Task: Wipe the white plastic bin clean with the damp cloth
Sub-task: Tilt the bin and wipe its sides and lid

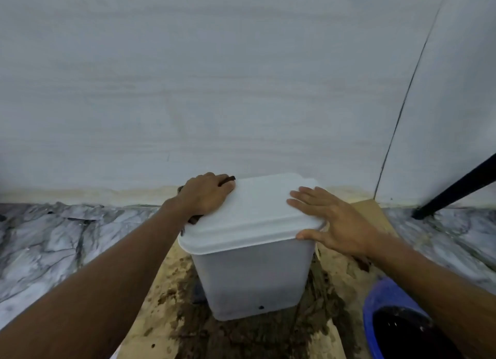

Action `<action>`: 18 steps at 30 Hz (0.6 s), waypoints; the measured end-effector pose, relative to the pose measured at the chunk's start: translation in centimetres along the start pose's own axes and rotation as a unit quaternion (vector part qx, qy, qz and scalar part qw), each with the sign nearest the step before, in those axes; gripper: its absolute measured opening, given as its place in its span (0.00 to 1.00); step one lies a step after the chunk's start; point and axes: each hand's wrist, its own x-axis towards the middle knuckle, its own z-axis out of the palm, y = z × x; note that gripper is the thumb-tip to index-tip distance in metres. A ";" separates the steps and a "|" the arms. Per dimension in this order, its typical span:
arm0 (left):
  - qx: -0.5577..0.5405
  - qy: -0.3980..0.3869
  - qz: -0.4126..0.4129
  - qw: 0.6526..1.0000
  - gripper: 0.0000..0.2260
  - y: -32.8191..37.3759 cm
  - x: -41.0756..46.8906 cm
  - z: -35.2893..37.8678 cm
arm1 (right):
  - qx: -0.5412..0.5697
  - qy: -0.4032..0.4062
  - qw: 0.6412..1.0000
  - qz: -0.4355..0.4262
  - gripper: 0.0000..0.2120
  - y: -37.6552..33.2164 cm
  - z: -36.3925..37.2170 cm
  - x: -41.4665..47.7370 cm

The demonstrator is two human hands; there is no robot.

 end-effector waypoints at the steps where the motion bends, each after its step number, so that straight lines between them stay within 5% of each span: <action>1: 0.007 0.007 0.008 1.000 0.20 0.1 -1.0 0.4 | 0.003 -0.008 1.000 -0.003 0.35 -0.1 0.0 -0.4; 13: -0.056 -0.078 0.166 0.981 0.24 2.8 -9.6 2.8 | -0.098 -0.137 0.982 0.081 0.42 -7.1 -0.7 0.6; 18: -0.037 -0.027 0.090 0.995 0.25 -0.1 -8.5 2.3 | -0.119 -0.162 0.973 0.113 0.44 -8.2 0.0 1.2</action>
